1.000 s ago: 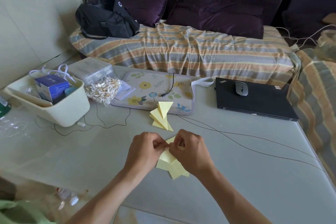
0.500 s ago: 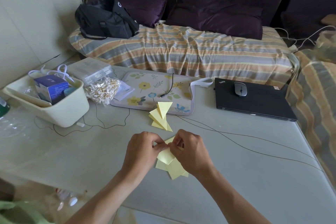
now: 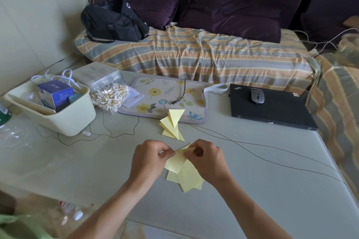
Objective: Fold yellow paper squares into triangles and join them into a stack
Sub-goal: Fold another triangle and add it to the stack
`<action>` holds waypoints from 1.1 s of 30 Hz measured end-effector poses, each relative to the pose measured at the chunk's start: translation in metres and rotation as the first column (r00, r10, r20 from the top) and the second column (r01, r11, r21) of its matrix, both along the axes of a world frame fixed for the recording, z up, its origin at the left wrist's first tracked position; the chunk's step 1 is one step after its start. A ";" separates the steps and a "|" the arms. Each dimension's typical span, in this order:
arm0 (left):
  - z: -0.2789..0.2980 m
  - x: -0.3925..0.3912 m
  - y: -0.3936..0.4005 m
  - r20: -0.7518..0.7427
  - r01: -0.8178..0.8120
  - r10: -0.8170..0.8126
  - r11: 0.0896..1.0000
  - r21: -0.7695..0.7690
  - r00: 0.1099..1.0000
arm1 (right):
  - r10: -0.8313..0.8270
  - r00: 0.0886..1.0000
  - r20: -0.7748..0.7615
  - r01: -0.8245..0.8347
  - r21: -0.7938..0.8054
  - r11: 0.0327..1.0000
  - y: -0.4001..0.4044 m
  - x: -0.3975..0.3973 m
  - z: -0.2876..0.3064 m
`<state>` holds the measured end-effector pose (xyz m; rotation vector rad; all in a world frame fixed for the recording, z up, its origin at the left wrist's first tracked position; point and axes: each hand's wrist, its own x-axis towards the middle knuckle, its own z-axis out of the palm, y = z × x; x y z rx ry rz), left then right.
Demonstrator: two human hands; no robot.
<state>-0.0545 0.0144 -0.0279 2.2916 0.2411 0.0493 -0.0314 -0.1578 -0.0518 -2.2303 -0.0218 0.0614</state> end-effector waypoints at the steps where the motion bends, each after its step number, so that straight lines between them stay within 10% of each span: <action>1: -0.001 0.001 0.001 -0.005 -0.008 0.008 1.000 -0.015 1.000 | -0.019 0.999 -0.036 0.020 0.041 0.999 -0.001 0.001 0.001; 11: -0.010 -0.005 -0.006 -0.299 0.209 -0.201 0.978 -0.005 0.933 | -0.128 0.988 -0.080 0.142 0.195 0.970 -0.001 0.001 0.003; 19: -0.003 0.002 -0.006 0.050 0.109 -0.106 0.993 -0.051 0.993 | 0.102 0.992 0.075 -0.105 0.033 0.994 0.004 -0.004 -0.003; 33: -0.020 0.005 -0.008 0.115 0.184 -0.194 0.979 0.092 0.974 | 0.106 0.985 0.133 -0.111 0.028 0.993 0.013 -0.006 -0.007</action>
